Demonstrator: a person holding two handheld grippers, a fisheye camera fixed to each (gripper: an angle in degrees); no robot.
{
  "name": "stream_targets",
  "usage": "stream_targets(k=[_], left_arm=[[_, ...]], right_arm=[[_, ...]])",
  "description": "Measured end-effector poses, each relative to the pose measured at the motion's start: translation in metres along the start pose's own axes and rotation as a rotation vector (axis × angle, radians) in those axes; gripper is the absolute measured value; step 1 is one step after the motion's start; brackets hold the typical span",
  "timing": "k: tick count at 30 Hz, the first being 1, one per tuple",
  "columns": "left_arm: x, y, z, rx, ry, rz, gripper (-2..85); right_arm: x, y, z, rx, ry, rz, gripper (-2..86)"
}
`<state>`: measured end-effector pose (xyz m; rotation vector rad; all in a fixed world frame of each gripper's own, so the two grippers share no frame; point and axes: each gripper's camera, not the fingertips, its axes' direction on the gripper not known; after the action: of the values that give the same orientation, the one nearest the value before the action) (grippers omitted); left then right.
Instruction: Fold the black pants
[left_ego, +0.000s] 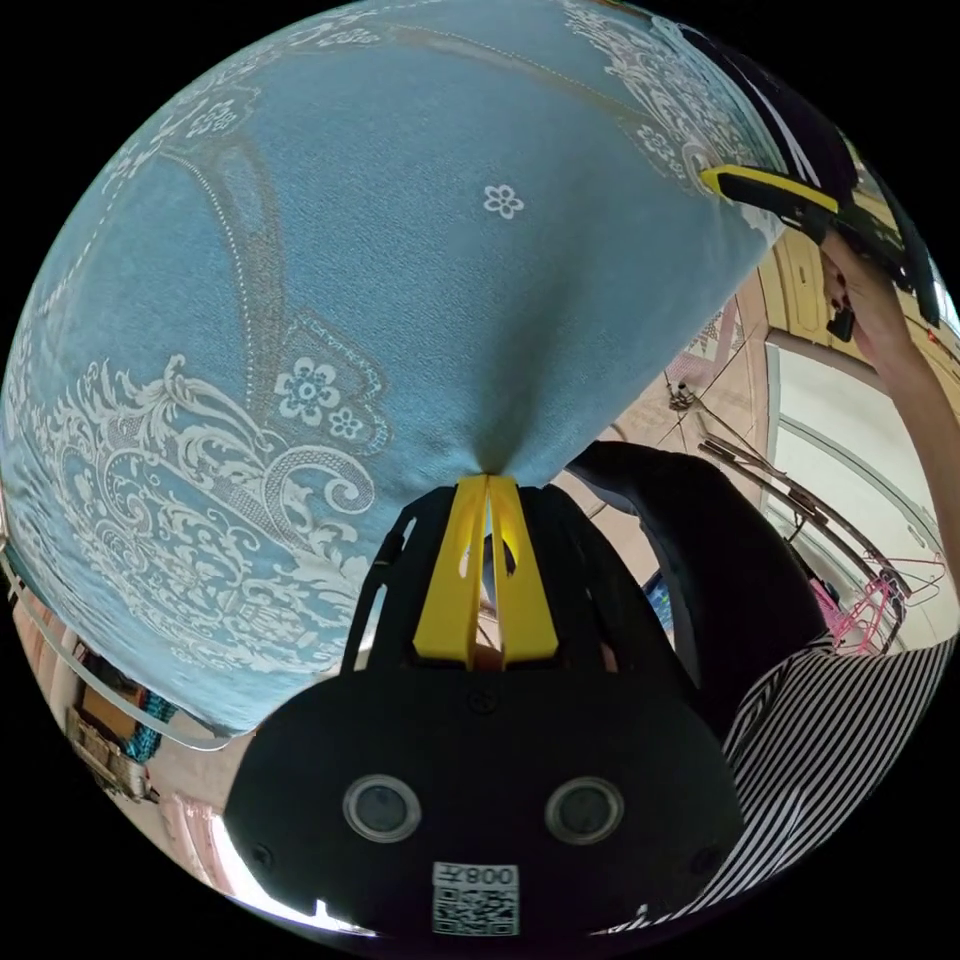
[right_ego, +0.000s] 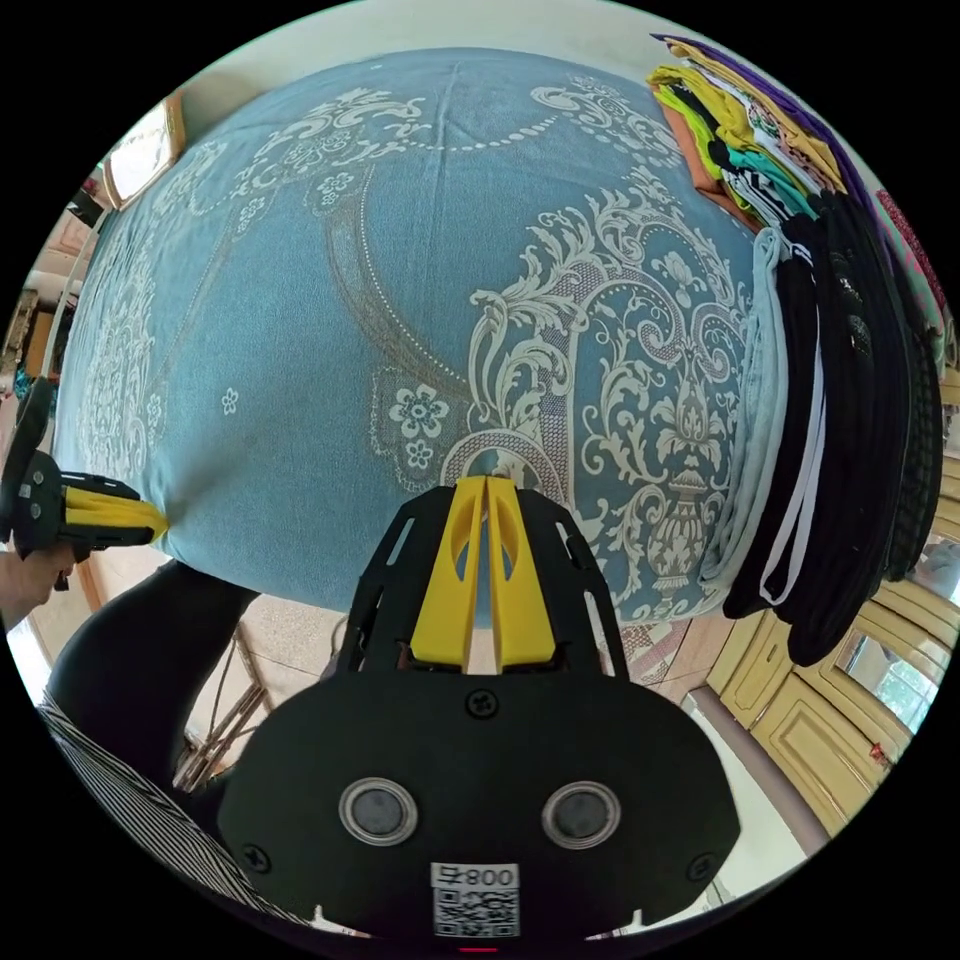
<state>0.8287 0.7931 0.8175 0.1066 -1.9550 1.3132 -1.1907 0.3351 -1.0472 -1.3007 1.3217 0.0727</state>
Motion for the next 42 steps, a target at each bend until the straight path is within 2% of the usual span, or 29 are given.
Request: stream_targets(k=[6,11,14,17,22,25,28,32,34,42], left_arm=[[0.002,-0.034,-0.016,-0.036,0.031,0.138,0.1],[0.003,-0.070,-0.055,0.087,0.088,0.204,0.1],[0.007,-0.089,-0.072,0.139,0.117,0.203,0.1],[0.015,-0.104,-0.084,0.178,0.131,0.199,0.1],[0.033,-0.125,-0.096,0.217,0.118,0.191,0.1],[0.048,-0.140,-0.103,0.235,0.115,0.190,0.2],[0.064,-0.156,-0.108,0.240,0.125,0.188,0.2],[0.082,-0.174,-0.112,0.239,0.160,0.201,0.2],[0.086,-0.178,-0.113,0.237,0.177,0.207,0.2],[0.073,-0.178,-0.103,0.202,0.231,0.174,0.2]], right_arm=[[0.050,-0.029,0.021,-0.090,-0.053,0.086,0.1],[0.089,-0.044,0.041,-0.149,-0.036,0.110,0.0],[0.124,-0.046,0.044,-0.100,-0.106,0.123,0.0],[0.167,-0.046,0.030,0.021,-0.172,0.153,0.0],[0.294,-0.029,-0.031,0.424,-0.313,0.267,0.0],[0.397,-0.012,-0.058,0.640,-0.235,0.337,0.8],[0.512,-0.003,-0.066,0.728,-0.089,0.419,4.1],[0.640,-0.004,-0.064,0.713,0.081,0.534,7.7],[0.711,-0.015,-0.053,0.642,0.155,0.590,9.1],[0.849,-0.057,0.008,0.393,0.225,0.588,10.0]])
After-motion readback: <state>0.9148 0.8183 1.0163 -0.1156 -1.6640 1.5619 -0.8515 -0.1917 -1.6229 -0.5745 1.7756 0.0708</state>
